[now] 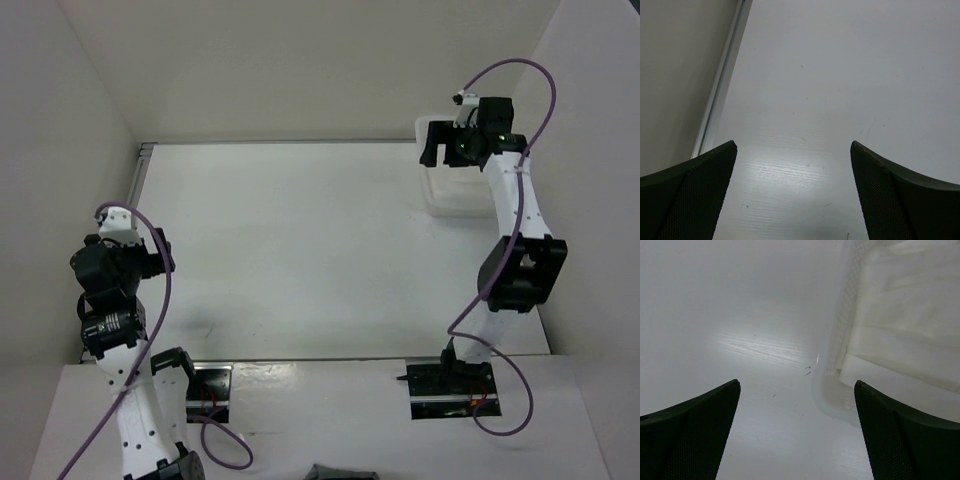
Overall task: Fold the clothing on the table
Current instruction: Grab the skirt from the pile
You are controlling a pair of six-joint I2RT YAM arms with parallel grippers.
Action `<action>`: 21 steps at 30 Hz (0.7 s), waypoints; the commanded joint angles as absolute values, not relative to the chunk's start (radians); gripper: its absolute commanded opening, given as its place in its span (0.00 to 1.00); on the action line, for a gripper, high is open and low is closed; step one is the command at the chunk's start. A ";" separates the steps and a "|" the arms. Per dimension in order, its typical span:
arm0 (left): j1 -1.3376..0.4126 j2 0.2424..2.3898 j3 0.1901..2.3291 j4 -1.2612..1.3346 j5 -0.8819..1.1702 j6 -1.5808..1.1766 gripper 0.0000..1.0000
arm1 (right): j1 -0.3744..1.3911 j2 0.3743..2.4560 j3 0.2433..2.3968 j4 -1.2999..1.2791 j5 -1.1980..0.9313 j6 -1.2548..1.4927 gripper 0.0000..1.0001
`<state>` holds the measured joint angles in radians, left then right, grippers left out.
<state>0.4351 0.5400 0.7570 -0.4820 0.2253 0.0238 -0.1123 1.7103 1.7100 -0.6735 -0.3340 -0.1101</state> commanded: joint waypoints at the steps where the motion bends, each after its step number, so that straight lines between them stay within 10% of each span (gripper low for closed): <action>1: 0.433 0.548 0.798 -0.466 0.227 0.029 1.00 | -0.139 1.837 1.850 -0.742 -0.255 -0.063 0.98; 21: 0.433 0.568 0.798 -0.466 0.206 0.020 1.00 | -0.224 2.365 2.149 -0.701 -0.078 -0.034 0.98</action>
